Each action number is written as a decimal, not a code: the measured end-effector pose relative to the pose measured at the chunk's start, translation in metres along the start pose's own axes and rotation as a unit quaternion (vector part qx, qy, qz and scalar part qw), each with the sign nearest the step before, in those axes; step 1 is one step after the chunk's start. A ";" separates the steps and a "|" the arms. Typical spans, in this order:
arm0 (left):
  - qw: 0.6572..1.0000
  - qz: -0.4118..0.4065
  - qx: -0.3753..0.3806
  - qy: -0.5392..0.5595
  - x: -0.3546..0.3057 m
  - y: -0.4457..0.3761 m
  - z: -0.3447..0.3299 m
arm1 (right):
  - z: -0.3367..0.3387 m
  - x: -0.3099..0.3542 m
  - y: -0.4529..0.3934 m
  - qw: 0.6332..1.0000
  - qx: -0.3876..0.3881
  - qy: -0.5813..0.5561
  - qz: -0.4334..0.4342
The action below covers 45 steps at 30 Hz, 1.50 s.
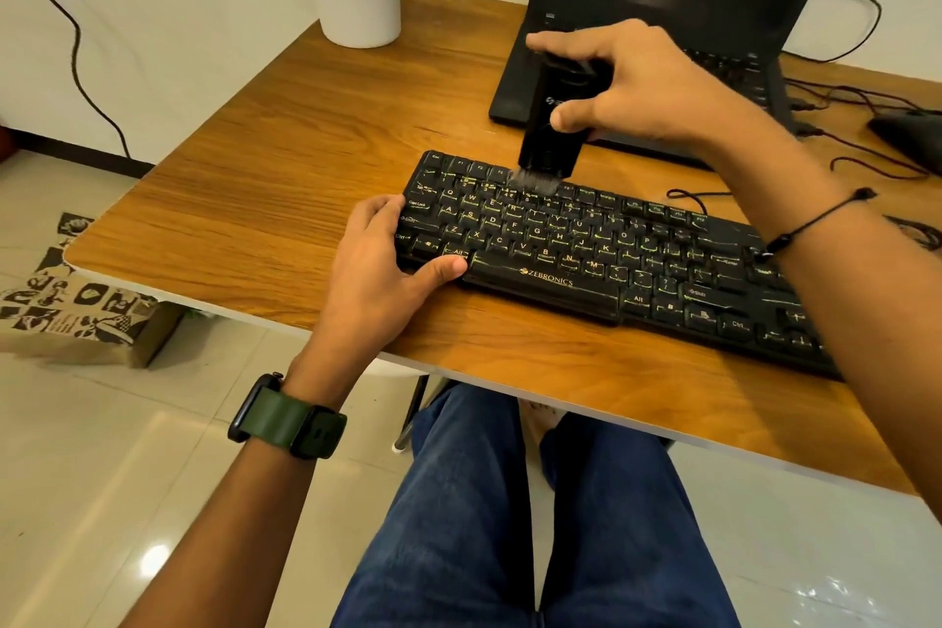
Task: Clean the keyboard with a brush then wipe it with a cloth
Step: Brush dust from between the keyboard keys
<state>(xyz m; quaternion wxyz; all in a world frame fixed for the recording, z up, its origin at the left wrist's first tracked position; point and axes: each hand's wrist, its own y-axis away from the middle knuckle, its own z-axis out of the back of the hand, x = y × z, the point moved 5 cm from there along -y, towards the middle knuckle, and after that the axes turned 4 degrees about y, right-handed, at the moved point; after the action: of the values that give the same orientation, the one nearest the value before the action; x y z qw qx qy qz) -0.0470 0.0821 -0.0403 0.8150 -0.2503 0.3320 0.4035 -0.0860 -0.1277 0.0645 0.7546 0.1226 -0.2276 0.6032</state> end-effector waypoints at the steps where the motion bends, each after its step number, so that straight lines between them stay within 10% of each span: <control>1: 1.000 -0.001 -0.001 -0.001 0.000 0.000 0.000 | 0.002 -0.007 0.003 1.000 0.002 -0.016 -0.009; 45: 1.000 0.002 -0.010 -0.011 -0.004 0.002 0.002 | 0.020 -0.007 0.011 0.999 -0.005 -0.009 0.035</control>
<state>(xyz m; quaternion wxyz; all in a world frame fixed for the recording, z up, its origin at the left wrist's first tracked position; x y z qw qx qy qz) -0.0497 0.0821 -0.0362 0.8153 -0.2531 0.3199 0.4109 -0.1012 -0.1399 0.0772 0.7312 0.1166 -0.2414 0.6273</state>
